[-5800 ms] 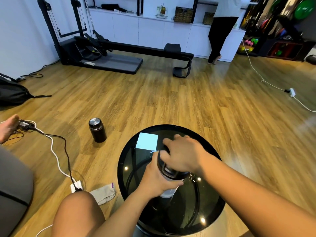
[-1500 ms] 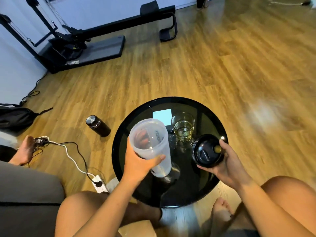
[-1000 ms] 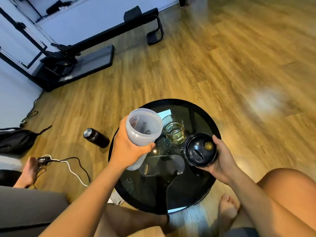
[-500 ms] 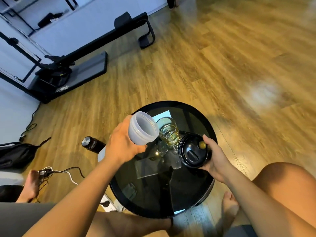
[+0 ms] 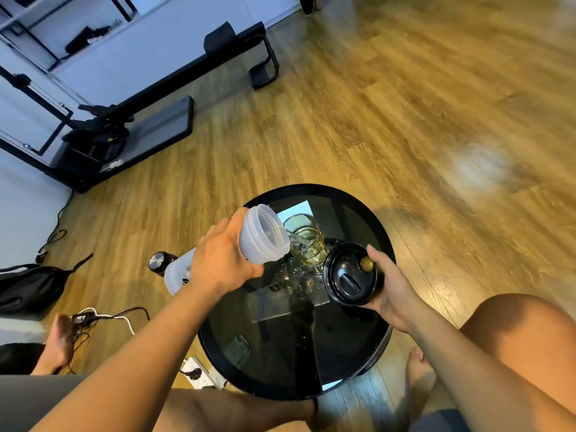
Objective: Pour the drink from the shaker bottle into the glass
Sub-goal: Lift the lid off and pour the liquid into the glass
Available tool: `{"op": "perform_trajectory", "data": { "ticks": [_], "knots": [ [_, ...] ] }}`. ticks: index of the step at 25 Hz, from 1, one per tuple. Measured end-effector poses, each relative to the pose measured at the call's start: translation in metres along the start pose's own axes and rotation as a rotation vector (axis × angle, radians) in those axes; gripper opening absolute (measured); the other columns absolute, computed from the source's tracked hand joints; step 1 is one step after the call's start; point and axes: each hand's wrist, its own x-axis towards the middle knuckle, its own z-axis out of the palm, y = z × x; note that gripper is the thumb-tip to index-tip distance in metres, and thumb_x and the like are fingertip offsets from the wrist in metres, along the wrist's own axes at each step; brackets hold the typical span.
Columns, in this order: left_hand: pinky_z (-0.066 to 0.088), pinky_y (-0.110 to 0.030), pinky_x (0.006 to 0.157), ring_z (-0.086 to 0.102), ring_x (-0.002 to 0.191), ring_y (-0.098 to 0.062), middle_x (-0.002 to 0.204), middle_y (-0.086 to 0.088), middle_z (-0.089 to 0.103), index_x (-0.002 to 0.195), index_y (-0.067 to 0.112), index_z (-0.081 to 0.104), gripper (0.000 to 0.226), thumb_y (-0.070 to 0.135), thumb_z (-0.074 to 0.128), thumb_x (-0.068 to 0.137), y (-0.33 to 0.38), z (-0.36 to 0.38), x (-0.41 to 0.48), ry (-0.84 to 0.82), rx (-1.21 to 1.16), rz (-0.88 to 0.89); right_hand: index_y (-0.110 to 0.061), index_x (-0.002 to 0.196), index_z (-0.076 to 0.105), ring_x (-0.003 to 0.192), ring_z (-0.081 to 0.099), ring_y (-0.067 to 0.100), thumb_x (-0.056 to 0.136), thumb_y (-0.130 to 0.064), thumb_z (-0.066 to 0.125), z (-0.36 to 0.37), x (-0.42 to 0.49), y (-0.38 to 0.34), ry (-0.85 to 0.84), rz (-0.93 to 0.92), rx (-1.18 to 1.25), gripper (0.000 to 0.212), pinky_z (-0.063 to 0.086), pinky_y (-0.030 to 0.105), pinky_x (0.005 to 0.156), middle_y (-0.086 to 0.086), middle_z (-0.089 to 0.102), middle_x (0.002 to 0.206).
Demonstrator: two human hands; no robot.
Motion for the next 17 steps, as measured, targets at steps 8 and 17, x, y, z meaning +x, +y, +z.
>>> {"op": "perform_trajectory", "data": {
  "ticks": [8, 17],
  "knots": [
    [0.049, -0.049, 0.095, 0.056, 0.107, -0.031, 0.114, 0.0, 0.059, 0.145, 0.03, 0.045, 0.095, 0.023, 0.09, 0.061, 0.004, -0.008, 0.002, -0.012, 0.057, -0.005, -0.023, 0.132, 0.059, 0.118, 0.064, 0.037, 0.065, -0.06, 0.071, -0.001, 0.002, 0.001, -0.002, 0.0, -0.004, 0.077, 0.054, 0.059, 0.096, 0.014, 0.063, 0.134],
    [0.047, -0.05, 0.098, 0.055, 0.112, -0.031, 0.119, -0.001, 0.058, 0.148, 0.028, 0.043, 0.097, 0.024, 0.091, 0.064, 0.005, -0.014, 0.001, -0.012, 0.057, 0.01, -0.023, 0.138, 0.056, 0.122, 0.061, 0.039, 0.067, -0.062, 0.07, -0.003, 0.004, 0.003, -0.021, 0.005, -0.024, 0.082, 0.05, 0.062, 0.101, 0.015, 0.06, 0.139]
  ]
}}
